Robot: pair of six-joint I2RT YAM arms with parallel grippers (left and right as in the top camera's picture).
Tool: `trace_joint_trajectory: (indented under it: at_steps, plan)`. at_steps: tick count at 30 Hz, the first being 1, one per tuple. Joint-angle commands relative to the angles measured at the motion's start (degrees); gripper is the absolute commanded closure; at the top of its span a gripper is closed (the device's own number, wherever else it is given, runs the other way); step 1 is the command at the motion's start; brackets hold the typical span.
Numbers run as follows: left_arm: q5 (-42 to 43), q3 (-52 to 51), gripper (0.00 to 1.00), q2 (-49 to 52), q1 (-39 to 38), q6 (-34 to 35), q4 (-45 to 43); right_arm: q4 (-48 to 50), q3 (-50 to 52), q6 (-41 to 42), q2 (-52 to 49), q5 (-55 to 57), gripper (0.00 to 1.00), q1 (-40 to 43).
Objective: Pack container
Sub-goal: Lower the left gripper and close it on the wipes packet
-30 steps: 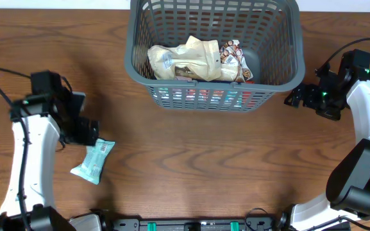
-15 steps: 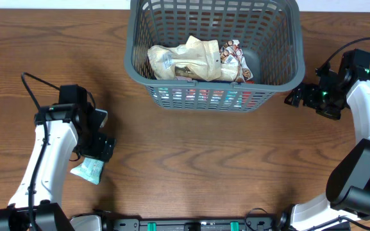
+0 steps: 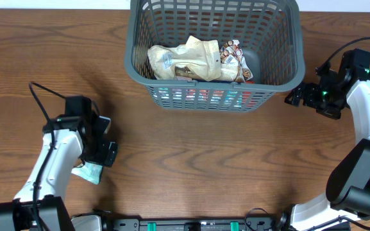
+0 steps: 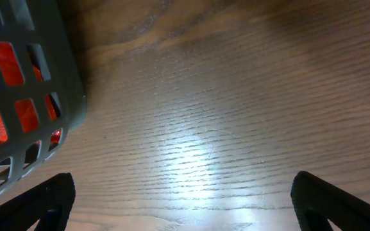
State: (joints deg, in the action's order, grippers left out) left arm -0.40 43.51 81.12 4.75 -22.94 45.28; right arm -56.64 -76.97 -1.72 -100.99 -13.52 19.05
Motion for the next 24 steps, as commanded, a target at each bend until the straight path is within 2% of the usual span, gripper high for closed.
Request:
trace_joint_trajectory:
  at_steps: [1,5,8,24]
  plan:
    - [-0.7,-2.25,0.01,0.11,0.0,-0.74,-2.21,0.09,0.17,-0.66,0.92,-0.46,0.01,-0.76]
    - [-0.9,-2.43,0.02,0.13,0.66,-0.52,-4.26,0.07,0.17,-0.66,0.92,-0.46,0.01,-0.76]
    - [-1.46,-2.45,0.11,0.24,1.33,-0.5,-4.96,0.04,0.17,-0.66,0.92,-0.46,0.01,-0.76]
    - [-1.75,-5.46,0.11,7.72,1.7,1.38,-9.66,-1.03,0.17,-0.68,0.92,-0.44,0.01,-0.76]
